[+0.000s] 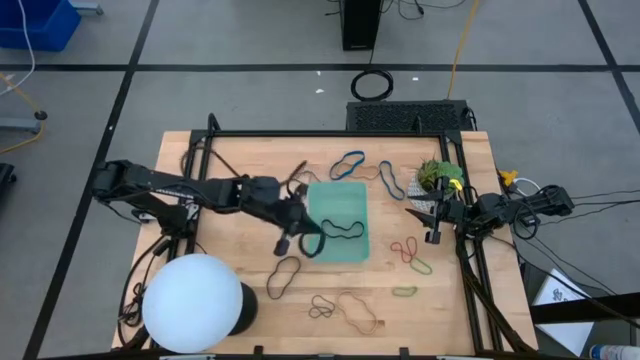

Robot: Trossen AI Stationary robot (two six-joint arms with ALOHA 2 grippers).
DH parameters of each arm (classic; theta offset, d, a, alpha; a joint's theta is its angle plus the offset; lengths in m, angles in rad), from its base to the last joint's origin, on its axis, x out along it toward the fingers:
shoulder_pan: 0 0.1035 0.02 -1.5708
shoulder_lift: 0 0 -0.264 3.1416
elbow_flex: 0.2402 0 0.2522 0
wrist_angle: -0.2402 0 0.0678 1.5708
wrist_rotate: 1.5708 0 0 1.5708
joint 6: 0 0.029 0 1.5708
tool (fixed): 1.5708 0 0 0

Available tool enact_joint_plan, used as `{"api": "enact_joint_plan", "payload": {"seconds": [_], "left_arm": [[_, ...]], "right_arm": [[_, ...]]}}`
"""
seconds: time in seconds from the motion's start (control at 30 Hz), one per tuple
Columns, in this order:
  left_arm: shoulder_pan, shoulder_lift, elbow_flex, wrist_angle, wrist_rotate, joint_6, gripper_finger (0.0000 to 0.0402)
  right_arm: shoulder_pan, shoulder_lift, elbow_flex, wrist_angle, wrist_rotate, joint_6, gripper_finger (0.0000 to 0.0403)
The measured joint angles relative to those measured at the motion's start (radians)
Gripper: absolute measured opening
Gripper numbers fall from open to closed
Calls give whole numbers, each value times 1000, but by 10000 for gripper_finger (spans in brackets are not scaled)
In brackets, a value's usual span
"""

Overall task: Pick and place rubber bands into bin
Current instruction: Put the black rubber band into the green bin

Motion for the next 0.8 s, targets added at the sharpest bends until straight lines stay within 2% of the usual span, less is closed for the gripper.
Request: {"api": "enact_joint_plan", "payload": {"seconds": [0.1, 0.27, 0.47, 0.8], "left_arm": [[0, 0, 0, 109, -40, 28, 19], [0, 0, 0, 240, -82, 53, 6], [0, 20, 0, 244, -226, 86, 13], [57, 187, 0, 277, -273, 31, 15]], "right_arm": [[0, 0, 0, 0, 0, 0, 141], [0, 0, 0, -1, 0, 0, 141], [0, 0, 0, 0, 0, 0, 141], [0, 0, 0, -1, -1, 2, 141]]}}
